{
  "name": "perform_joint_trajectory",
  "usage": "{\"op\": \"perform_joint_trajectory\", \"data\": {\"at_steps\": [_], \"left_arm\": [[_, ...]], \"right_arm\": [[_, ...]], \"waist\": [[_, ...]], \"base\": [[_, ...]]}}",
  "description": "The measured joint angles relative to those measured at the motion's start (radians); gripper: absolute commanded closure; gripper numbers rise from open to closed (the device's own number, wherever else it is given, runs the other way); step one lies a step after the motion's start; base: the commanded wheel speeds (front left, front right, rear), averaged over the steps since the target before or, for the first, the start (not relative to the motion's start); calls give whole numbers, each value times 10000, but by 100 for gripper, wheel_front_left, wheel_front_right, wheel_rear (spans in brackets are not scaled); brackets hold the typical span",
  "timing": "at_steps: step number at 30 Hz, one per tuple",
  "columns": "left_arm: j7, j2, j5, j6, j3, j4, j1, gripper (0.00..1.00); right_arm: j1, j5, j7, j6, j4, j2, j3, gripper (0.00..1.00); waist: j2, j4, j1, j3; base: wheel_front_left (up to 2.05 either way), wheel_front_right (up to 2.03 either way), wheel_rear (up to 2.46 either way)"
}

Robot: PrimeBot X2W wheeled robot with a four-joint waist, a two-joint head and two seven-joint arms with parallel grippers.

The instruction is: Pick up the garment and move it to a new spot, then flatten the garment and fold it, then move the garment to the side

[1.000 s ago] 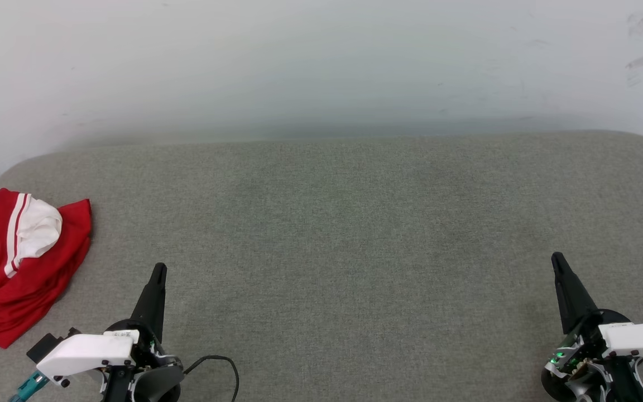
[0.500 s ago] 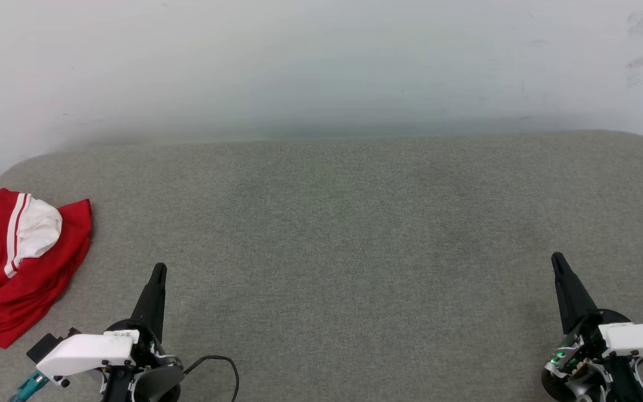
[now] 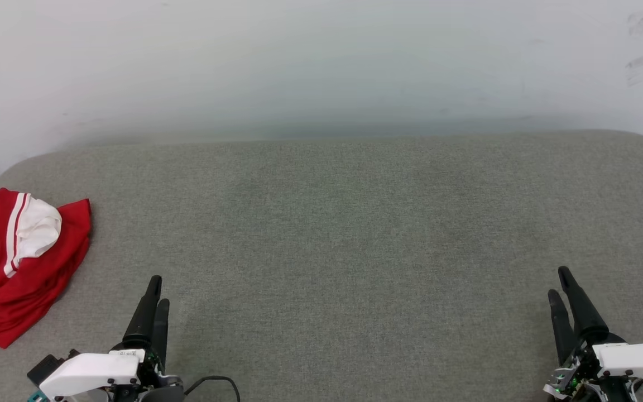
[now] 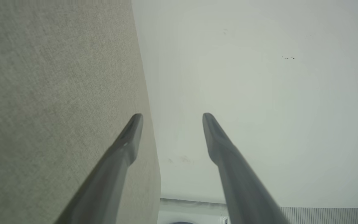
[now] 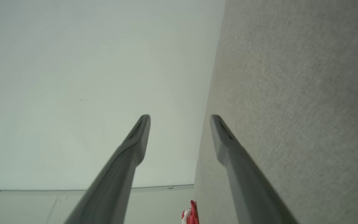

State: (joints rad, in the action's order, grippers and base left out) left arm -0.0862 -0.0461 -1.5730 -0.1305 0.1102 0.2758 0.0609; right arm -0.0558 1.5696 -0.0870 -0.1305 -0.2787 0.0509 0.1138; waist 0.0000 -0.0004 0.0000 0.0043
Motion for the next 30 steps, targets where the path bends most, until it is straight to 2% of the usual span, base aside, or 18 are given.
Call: {"op": "perform_joint_trajectory", "data": {"at_steps": [8,23,30], "left_arm": [[470,-2,1712,368,109,-658,0,0],[1080,-8,5499,1592,-688,-1404,-159,0],[1340,-94,6765,2094,-1032,-1534,-221,0]], "right_arm": [[122,-1653,472,0,600,-2,84,0],[368,-5271,1083,0,1469,-4,-169,0],[465,-6615,1325,-2,1689,-4,-318,0]], "waist": [[0,0,1,34],[0,28,1,78],[0,37,1,84]], "base": [[0,0,0],[0,0,0],[0,0,0]]}}
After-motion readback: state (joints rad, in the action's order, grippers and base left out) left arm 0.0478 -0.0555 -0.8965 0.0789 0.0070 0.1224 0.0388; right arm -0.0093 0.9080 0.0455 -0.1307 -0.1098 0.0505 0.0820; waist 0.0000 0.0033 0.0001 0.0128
